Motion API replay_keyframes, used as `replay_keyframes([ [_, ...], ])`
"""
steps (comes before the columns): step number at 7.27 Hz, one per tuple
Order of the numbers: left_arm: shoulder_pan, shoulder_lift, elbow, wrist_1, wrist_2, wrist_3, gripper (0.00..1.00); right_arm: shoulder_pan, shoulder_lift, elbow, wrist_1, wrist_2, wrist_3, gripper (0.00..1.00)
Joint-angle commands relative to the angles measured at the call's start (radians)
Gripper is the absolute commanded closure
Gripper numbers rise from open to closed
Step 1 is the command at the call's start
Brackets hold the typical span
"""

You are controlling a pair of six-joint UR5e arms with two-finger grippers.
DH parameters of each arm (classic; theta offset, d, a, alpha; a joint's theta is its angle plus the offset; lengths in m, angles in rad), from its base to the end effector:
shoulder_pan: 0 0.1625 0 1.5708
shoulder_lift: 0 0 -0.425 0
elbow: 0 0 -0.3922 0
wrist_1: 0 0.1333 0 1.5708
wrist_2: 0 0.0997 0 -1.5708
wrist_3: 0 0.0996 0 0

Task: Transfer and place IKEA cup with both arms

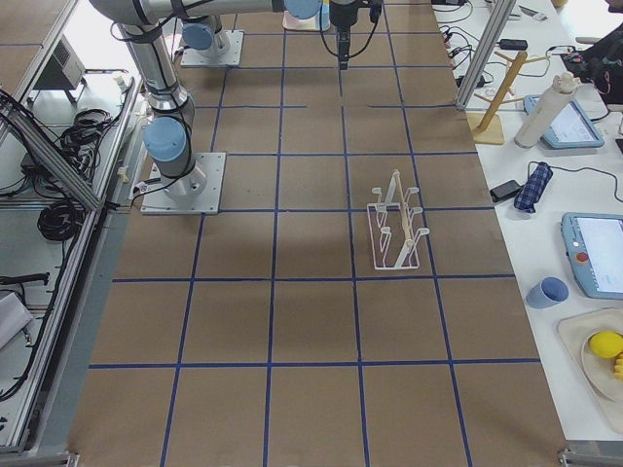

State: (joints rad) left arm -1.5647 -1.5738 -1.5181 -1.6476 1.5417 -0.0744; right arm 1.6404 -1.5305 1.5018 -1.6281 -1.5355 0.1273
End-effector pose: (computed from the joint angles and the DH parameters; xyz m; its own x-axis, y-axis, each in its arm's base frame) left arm -0.1332 -0.4908 0.5048 -0.9963 -0.0812 0.0270 -0.0804 0.9963 0.0292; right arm 0.1724 -0.5063 0.5078 -0.9975 0.0542 -0.0458 0.0578 0.9951 -0.0807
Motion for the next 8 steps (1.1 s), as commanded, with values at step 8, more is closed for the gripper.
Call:
replay_keyframes([
  [8, 0.002, -0.011, 0.006, 0.034, 0.041, 0.065, 0.00, 0.001, 0.000, 0.000, -0.001, 0.000, -0.002, 0.00],
])
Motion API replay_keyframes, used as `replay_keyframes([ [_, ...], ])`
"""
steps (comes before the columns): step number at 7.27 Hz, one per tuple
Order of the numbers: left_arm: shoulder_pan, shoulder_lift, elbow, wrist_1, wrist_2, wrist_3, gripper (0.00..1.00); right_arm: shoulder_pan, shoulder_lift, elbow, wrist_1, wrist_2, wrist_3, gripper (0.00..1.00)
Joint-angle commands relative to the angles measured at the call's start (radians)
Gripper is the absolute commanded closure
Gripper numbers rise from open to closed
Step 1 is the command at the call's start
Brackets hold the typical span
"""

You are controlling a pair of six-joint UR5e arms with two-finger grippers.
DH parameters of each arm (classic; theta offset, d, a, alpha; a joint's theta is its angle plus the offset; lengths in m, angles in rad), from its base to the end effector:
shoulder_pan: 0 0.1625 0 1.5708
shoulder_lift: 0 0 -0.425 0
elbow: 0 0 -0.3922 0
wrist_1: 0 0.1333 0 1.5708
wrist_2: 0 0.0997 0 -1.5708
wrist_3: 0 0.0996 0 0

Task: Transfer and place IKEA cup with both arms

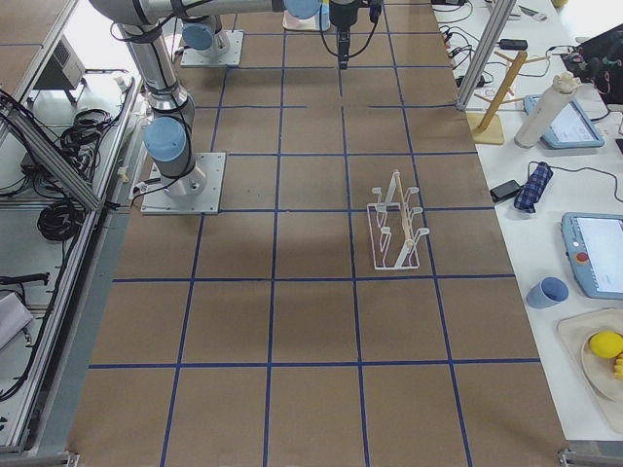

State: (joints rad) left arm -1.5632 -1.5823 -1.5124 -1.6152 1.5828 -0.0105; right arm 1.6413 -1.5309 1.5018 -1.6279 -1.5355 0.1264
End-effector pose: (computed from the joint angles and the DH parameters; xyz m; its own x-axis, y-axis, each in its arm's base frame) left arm -0.1283 -0.4976 0.5065 -0.9998 -0.0181 -0.0120 -0.0181 0.9998 -0.0026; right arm 0.1729 -0.5060 0.5080 -0.9976 0.0524 -0.0457 0.0560 0.9951 -0.0810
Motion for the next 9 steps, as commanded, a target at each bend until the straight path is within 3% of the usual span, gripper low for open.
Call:
replay_keyframes([
  [1, 0.000, -0.011, 0.000, 0.006, 0.000, 0.001, 0.00, 0.000, 0.000, 0.000, 0.000, 0.000, -0.001, 0.00],
  [9, 0.015, -0.001, 0.011, -0.003, 0.005, 0.001, 0.00, 0.000, 0.002, 0.000, -0.001, 0.000, -0.001, 0.00],
])
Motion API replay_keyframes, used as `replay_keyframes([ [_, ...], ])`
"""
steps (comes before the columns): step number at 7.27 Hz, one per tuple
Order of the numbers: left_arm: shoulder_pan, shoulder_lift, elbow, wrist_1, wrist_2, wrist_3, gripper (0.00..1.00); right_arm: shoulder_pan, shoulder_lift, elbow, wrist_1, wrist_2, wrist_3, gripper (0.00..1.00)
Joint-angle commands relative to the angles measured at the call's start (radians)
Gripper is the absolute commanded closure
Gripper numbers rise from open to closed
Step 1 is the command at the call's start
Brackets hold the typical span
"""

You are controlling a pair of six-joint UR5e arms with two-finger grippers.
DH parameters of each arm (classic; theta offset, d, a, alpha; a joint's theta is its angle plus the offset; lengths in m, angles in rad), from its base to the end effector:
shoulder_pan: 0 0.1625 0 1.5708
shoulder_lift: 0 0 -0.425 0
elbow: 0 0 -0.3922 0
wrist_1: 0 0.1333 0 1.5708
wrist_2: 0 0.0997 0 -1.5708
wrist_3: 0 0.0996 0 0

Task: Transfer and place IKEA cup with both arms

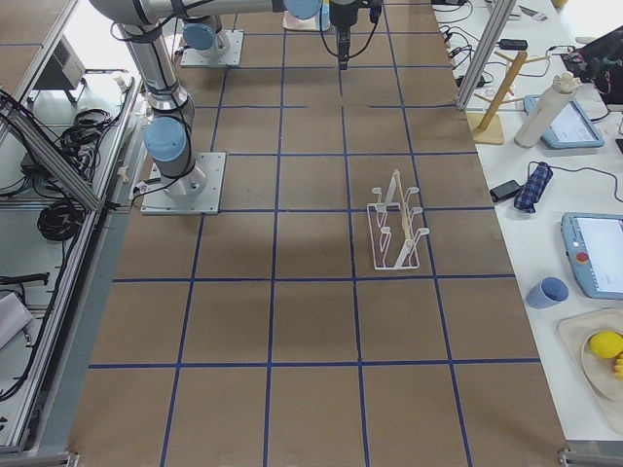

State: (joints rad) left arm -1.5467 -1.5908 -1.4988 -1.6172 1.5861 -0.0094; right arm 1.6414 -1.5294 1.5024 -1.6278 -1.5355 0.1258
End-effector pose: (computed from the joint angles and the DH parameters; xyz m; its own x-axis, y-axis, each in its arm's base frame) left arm -0.1197 -0.5035 0.5088 -0.9993 -0.0336 -0.0153 -0.0335 0.9994 -0.0057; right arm 0.1730 -0.5064 0.5069 -0.9976 0.0518 -0.0454 0.0553 0.9954 -0.0788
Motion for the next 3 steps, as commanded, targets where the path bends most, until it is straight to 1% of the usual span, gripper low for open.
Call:
replay_keyframes([
  [1, -0.003, 0.018, -0.017, -0.001, 0.002, 0.000, 0.00, 0.000, 0.000, -0.001, -0.001, 0.000, 0.001, 0.00],
  [3, -0.003, 0.014, -0.006, -0.001, -0.003, 0.000, 0.00, 0.002, 0.000, -0.001, -0.001, 0.000, 0.000, 0.00],
])
